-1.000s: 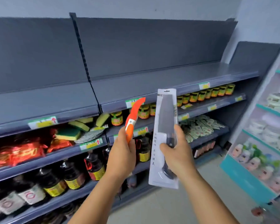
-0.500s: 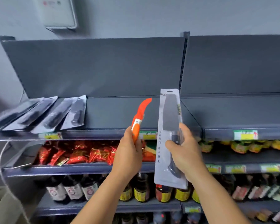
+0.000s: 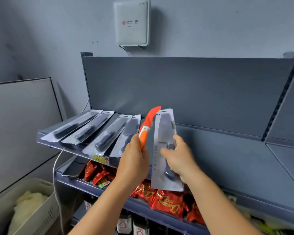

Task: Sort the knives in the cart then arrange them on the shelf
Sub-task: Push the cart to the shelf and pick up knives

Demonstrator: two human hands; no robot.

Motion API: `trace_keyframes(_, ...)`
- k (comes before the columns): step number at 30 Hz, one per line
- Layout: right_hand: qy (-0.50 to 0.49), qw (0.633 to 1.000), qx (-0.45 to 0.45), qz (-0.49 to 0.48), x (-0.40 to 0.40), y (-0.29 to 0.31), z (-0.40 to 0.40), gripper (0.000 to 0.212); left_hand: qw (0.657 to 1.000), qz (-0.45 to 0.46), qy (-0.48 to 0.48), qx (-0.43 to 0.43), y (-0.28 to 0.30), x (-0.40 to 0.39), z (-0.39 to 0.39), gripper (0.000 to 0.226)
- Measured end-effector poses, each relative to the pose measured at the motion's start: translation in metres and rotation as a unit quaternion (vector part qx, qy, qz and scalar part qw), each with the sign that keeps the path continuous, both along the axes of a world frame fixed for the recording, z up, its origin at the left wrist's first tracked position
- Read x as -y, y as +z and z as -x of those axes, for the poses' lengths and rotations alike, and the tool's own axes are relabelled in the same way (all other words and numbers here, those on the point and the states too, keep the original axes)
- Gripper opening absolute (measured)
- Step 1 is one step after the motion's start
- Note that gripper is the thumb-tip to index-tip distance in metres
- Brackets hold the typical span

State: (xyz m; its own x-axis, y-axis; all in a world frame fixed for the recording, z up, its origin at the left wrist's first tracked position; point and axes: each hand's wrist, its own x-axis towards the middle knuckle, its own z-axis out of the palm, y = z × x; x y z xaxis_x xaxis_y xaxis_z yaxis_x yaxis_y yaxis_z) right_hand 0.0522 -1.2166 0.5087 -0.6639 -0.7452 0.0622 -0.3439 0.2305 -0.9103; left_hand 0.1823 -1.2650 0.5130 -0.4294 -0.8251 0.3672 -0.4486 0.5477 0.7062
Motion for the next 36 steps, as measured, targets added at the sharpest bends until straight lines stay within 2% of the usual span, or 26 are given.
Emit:
trace_keyframes(3,0.022,0.999,0.026,-0.019,0.037,0.000,0.004,0.060,1.000,0.006,0.029,0.006,0.007,0.019,0.003,0.006)
trace_keyframes(6,0.026,0.998,0.041,-0.047,0.065,-0.002,0.004,0.059,0.999,0.019,0.042,0.007,0.012,0.038,0.007,0.008)
trace_keyframes(12,0.032,0.993,0.024,-0.109,0.096,-0.012,0.002,0.047,0.998,0.017,0.053,0.009,0.015,0.071,0.001,0.006)
trace_keyframes(16,0.025,0.988,-0.028,-0.147,0.106,-0.012,-0.007,0.045,0.999,-0.001,0.038,0.013,0.015,0.087,-0.006,0.017)
trace_keyframes(19,0.008,0.974,-0.114,-0.196,0.104,-0.004,-0.013,0.047,1.000,-0.011,0.015,-0.002,0.015,0.095,-0.009,0.020)
trace_keyframes(21,0.004,0.979,-0.121,-0.163,0.101,0.001,-0.017,0.048,1.000,-0.017,-0.001,-0.013,0.014,0.099,-0.009,0.021)
trace_keyframes(24,0.005,0.998,-0.062,-0.004,0.094,0.007,-0.024,0.025,0.999,-0.021,-0.039,-0.031,0.013,0.098,-0.004,0.024)
trace_keyframes(26,0.023,0.998,-0.014,0.059,0.085,0.012,-0.032,0.028,0.995,-0.025,-0.077,-0.050,0.014,0.093,0.006,0.022)
trace_keyframes(28,0.025,0.995,0.029,0.092,0.074,0.013,-0.034,0.039,0.990,-0.040,-0.111,-0.071,0.014,0.084,0.019,0.020)
trace_keyframes(31,0.000,0.991,0.056,0.120,0.053,0.012,-0.021,0.035,0.981,-0.074,-0.146,-0.106,0.015,0.066,0.040,0.015)
trace_keyframes(36,-0.039,0.986,0.120,0.105,0.012,0.009,0.013,0.038,0.964,-0.154,-0.187,-0.113,0.007,0.026,0.086,0.011)
